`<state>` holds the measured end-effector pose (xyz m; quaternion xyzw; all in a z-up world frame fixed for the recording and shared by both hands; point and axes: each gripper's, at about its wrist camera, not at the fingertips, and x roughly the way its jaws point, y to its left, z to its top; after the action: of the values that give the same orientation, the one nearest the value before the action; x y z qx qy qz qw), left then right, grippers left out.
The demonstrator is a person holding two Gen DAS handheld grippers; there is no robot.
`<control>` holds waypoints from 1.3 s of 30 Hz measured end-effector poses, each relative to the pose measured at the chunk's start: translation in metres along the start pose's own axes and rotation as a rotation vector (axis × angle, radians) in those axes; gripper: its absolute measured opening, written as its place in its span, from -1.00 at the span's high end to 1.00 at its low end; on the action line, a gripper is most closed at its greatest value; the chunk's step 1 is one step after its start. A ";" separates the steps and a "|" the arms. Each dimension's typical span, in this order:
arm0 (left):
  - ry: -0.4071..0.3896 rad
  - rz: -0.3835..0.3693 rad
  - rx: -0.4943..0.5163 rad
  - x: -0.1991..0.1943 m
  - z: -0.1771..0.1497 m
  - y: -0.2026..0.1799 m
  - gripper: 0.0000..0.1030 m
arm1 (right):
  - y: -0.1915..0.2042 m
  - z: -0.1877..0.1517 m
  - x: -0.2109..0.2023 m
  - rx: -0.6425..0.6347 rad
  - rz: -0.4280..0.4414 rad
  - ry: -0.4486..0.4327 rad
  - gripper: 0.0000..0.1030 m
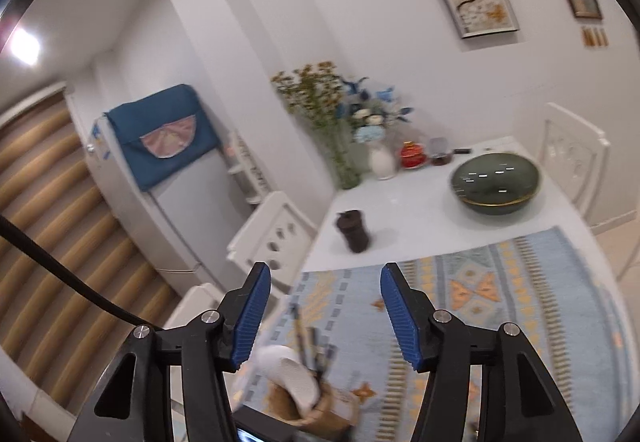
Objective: Organize utensils
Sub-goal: 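Move the open right tool back over the utensil pile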
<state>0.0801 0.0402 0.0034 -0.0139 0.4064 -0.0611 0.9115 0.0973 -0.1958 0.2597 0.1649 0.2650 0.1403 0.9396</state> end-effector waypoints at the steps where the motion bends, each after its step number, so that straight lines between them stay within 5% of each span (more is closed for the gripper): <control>1: -0.001 -0.001 0.000 -0.001 0.001 -0.001 -0.83 | -0.006 -0.002 -0.005 0.001 -0.023 0.003 -0.15; 4: -0.001 -0.001 -0.001 -0.001 0.001 -0.001 -0.83 | -0.026 -0.010 -0.018 0.012 -0.094 0.015 -0.38; 13: 0.001 -0.001 -0.001 -0.001 0.001 -0.002 -0.83 | -0.094 -0.029 -0.051 0.140 -0.260 0.084 -0.38; 19: 0.003 -0.003 -0.003 0.000 -0.001 -0.001 -0.83 | -0.142 -0.071 -0.020 0.230 -0.370 0.378 -0.37; 20: 0.004 -0.004 -0.004 0.000 -0.001 -0.001 -0.83 | -0.154 -0.083 -0.012 0.267 -0.378 0.435 -0.35; 22: 0.007 -0.004 -0.004 0.001 -0.001 -0.001 -0.83 | -0.173 -0.101 -0.004 0.338 -0.363 0.510 0.13; 23: 0.009 -0.004 -0.004 0.003 -0.001 0.000 -0.83 | -0.182 -0.111 0.000 0.379 -0.351 0.543 0.19; 28: 0.013 -0.006 -0.005 0.004 0.001 0.001 -0.83 | -0.209 -0.142 0.014 0.472 -0.353 0.642 0.26; 39: 0.017 -0.005 -0.005 0.007 0.003 0.002 -0.83 | -0.209 -0.165 0.037 0.324 -0.422 0.767 0.61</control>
<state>0.0868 0.0411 0.0002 -0.0168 0.4142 -0.0623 0.9079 0.0747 -0.3334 0.0302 0.1883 0.6394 -0.0463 0.7440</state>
